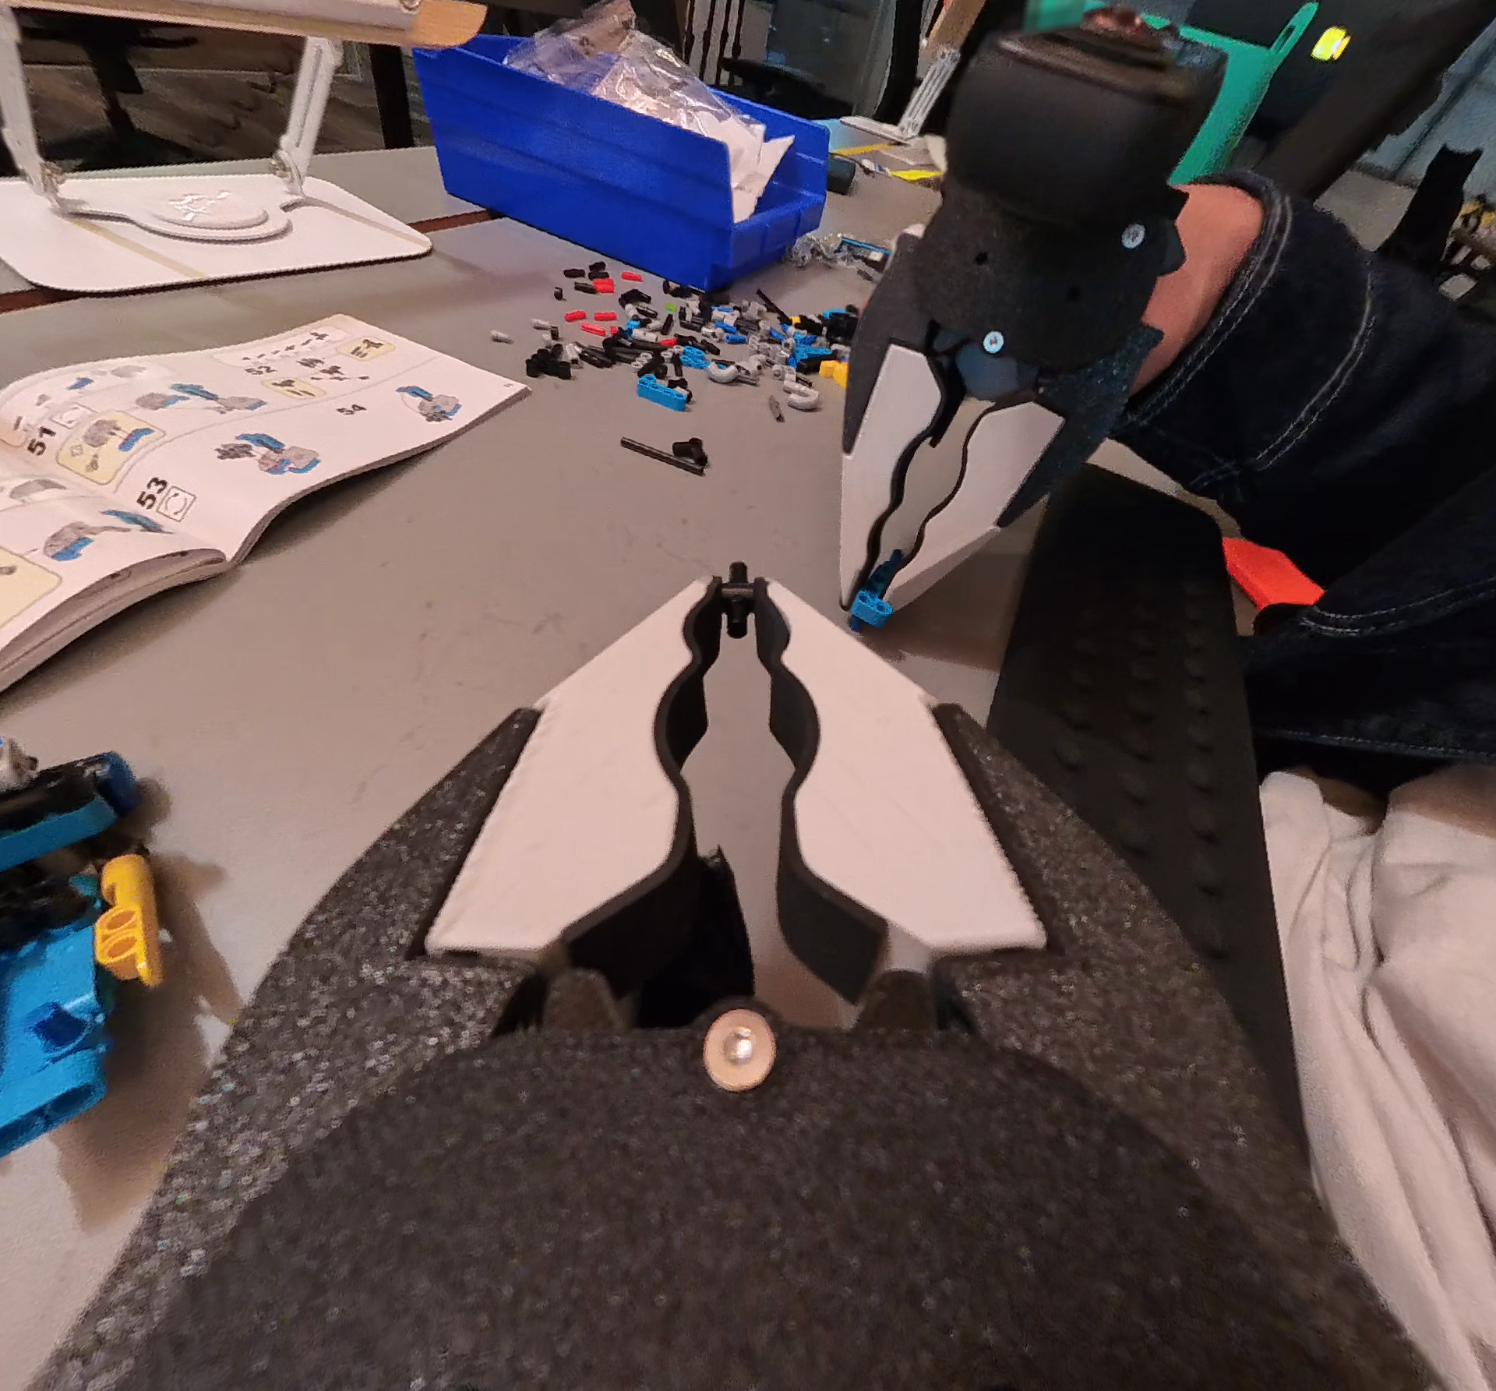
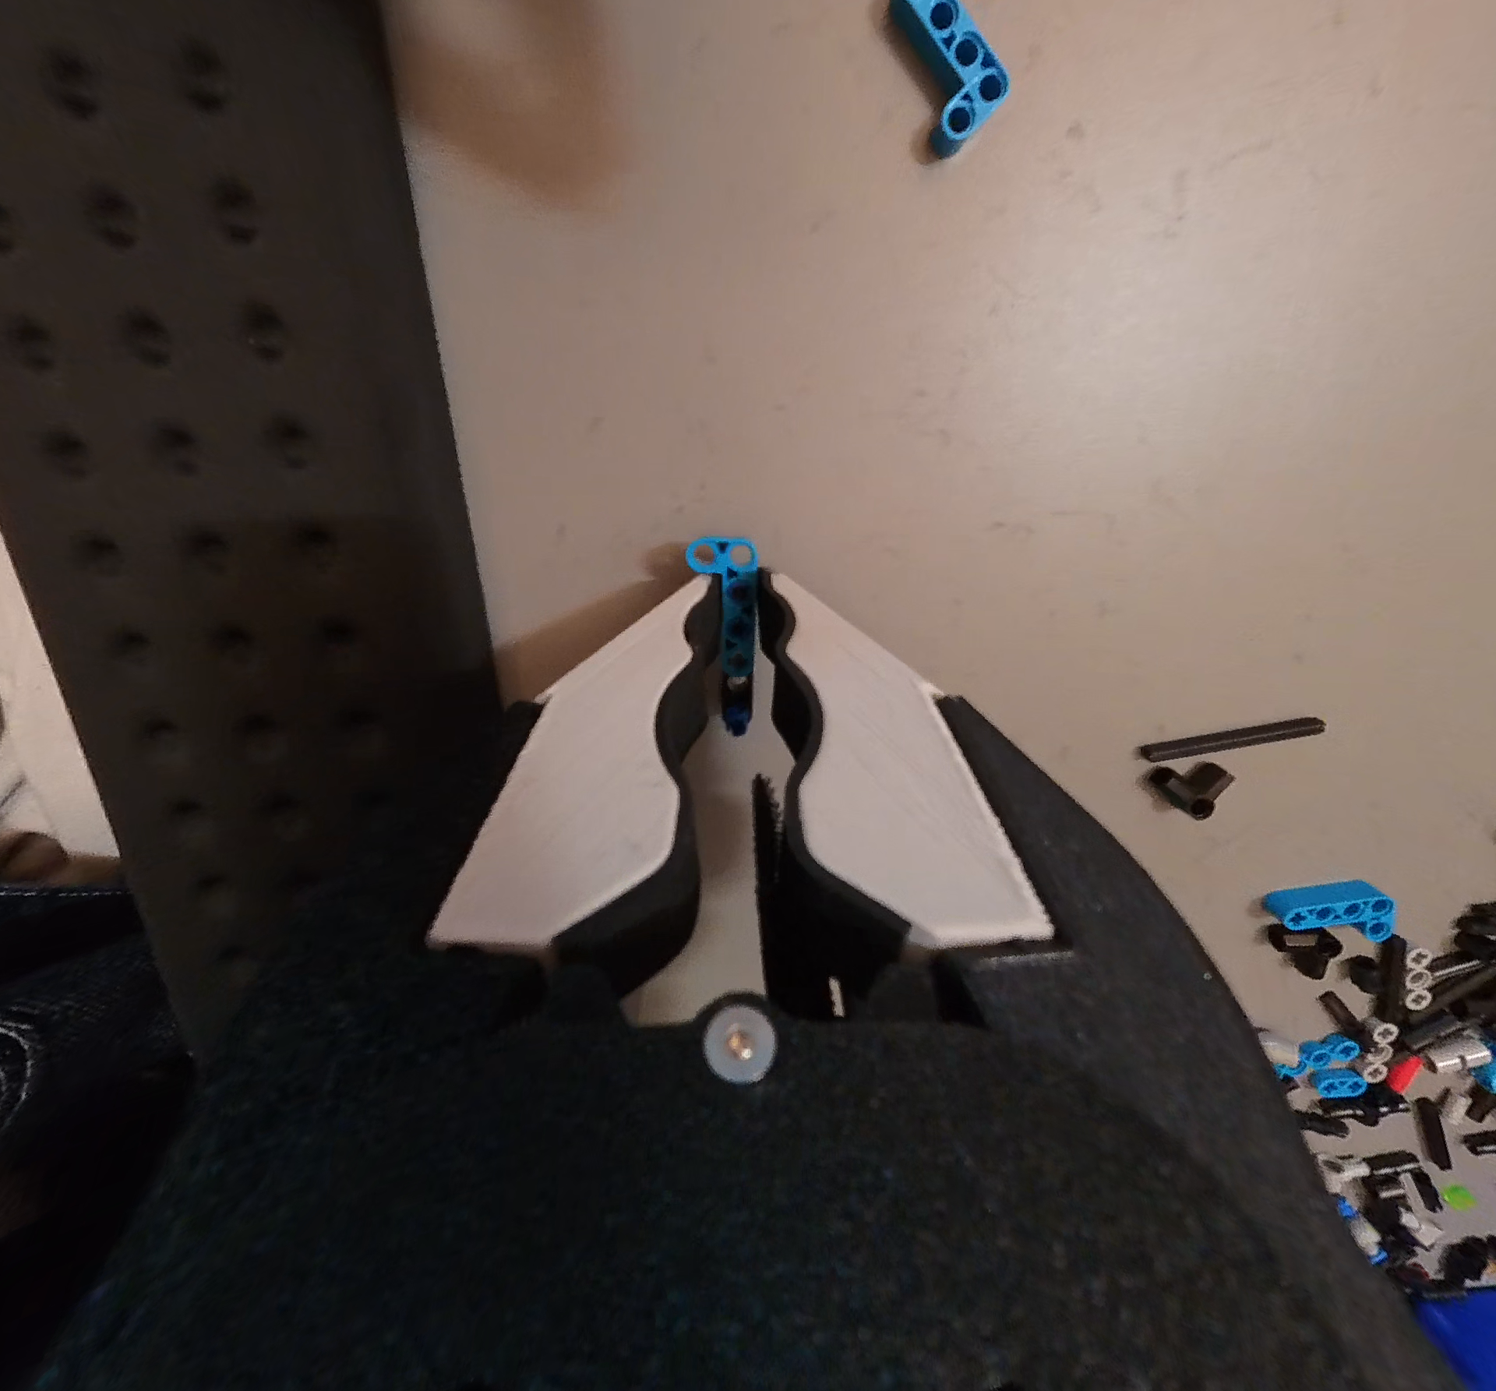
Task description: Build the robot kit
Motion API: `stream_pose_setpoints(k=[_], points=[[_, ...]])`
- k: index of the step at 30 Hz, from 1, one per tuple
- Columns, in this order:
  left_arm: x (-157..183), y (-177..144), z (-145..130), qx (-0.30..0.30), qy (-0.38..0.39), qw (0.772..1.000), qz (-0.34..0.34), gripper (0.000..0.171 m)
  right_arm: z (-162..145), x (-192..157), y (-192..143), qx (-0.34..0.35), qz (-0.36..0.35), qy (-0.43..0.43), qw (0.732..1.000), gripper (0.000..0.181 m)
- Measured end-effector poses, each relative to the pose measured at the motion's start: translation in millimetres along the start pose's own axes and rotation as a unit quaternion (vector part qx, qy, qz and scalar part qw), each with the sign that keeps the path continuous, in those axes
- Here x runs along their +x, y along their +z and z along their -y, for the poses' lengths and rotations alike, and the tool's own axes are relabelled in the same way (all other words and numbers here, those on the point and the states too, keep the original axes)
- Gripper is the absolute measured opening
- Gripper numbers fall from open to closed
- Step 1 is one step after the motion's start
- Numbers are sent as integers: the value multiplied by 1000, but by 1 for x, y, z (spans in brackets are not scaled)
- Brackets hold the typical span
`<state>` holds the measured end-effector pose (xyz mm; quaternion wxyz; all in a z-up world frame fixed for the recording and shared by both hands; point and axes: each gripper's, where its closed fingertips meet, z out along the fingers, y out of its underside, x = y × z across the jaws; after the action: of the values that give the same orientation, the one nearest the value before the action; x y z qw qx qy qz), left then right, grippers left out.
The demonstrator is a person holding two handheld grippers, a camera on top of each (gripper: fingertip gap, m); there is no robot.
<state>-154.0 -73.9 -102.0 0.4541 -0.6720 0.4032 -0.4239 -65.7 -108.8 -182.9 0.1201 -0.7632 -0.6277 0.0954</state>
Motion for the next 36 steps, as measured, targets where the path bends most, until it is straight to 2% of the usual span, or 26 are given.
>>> stream_pose_setpoints(k=[5, 12, 15, 18, 19, 21, 22, 24, 26, 29, 34, 36], points=[[2, 1, -1, -4, 8, 1000, 0, 7, 0, 1, -1, -3, -13, -3, 1000, 15], [2, 1, -1, -3, 7, 1000, -2, 7, 3, 1, -7, 0, -24, -11, 1000, 13], [4, 1, -2, -6, 9, 1000, -7, 7, 3, 2, -7, -1, -24, -12, 1000, 8], [6, 0, 0, 1, 2, 1000, -17, 7, 10, 4, -10, 21, -28, -21, 999, 7], [8, -1, 3, 9, -4, 1000, -25, 7, 20, 6, -16, 52, -36, -25, 998, 7], [18, -6, 12, 34, -18, 997, -63, 7, 53, 7, -41, 179, -19, -12, 984, 7], [23, -10, 20, 56, -20, 995, -78, 7, 72, 3, -58, 259, 15, 2, 966, 7], [33, -20, 36, 104, -34, 987, -114, 7, 100, 4, -84, 400, 79, 44, 912, 6], [27, -26, 43, 126, -51, 985, -109, 7, 114, 1, -96, 489, 145, 72, 857, 6], [28, -29, 46, 137, -56, 982, -114, 6, 125, -2, -89, 524, 174, 86, 829, 6], [29, -26, 44, 127, -41, 985, -109, 6, 132, -9, -85, 510, 174, 72, 839, 6], [28, -28, 44, 128, -47, 985, -109, 6, 131, -7, -89, 523, 189, 83, 827, 6]])
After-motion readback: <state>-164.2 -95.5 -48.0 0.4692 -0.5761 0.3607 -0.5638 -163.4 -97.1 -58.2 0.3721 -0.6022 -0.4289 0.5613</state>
